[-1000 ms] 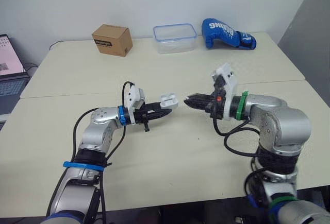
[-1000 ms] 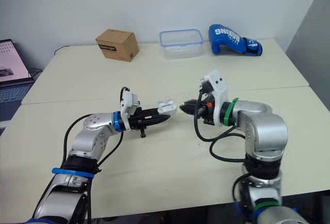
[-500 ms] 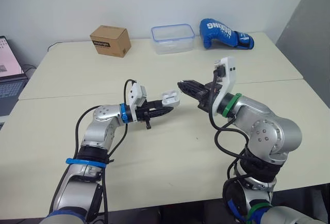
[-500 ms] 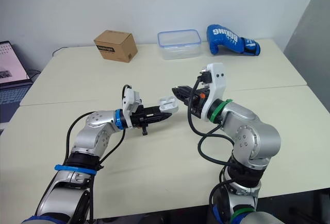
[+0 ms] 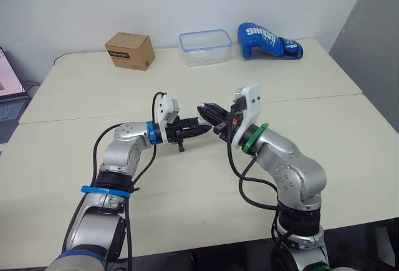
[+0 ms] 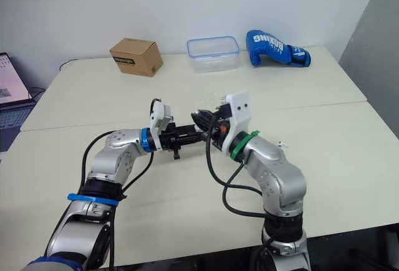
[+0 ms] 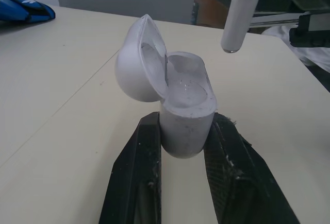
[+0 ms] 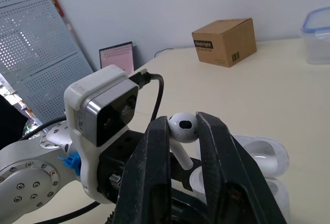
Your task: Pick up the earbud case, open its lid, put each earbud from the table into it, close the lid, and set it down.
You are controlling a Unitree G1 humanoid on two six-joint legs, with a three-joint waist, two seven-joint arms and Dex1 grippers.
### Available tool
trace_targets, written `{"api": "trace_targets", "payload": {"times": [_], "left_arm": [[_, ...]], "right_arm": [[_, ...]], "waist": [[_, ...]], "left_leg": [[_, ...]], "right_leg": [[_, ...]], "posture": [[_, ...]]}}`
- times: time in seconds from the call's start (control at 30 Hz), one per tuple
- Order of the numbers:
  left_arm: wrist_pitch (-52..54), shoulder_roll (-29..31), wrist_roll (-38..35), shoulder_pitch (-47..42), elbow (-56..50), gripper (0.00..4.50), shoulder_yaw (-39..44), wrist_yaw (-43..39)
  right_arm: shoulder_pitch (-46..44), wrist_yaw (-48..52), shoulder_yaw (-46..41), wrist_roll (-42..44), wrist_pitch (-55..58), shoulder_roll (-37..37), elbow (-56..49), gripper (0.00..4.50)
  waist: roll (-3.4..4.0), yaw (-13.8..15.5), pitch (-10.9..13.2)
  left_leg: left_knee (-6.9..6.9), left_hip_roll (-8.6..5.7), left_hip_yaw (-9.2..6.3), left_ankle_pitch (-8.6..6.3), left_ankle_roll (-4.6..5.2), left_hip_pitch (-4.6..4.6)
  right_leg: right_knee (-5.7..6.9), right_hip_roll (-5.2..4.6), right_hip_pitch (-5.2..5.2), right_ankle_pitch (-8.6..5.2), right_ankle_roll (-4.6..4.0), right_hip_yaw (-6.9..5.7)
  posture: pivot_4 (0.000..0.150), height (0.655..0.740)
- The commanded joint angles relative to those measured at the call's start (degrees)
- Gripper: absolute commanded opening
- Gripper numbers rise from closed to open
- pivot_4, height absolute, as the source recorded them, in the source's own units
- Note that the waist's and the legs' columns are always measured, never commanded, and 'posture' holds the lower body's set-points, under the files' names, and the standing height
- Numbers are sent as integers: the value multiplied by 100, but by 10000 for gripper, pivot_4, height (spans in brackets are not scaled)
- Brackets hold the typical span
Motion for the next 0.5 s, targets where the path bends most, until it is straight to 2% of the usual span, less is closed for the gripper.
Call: {"api": "trace_targets", "payload": {"times": [0.03, 0.5], "left_arm": [[29, 64, -96, -146, -95, 7609, 171, -58], [210, 83, -133, -181, -205, 7609, 276, -25]], "right_arm": [[7, -111, 181, 72, -511, -20, 82, 3824], [188, -587, 530, 57, -1177, -148, 383, 3824]], "waist": [[0, 0, 0], [0, 1, 0]], "left_leg": [[0, 0, 1, 0, 0, 0], [-1, 1, 1, 0, 0, 0]], "right_leg": [[0, 0, 0, 0, 0, 1], [-3, 1, 0, 0, 0, 1]], "posture": [[1500, 7307], [1500, 7307]]}}
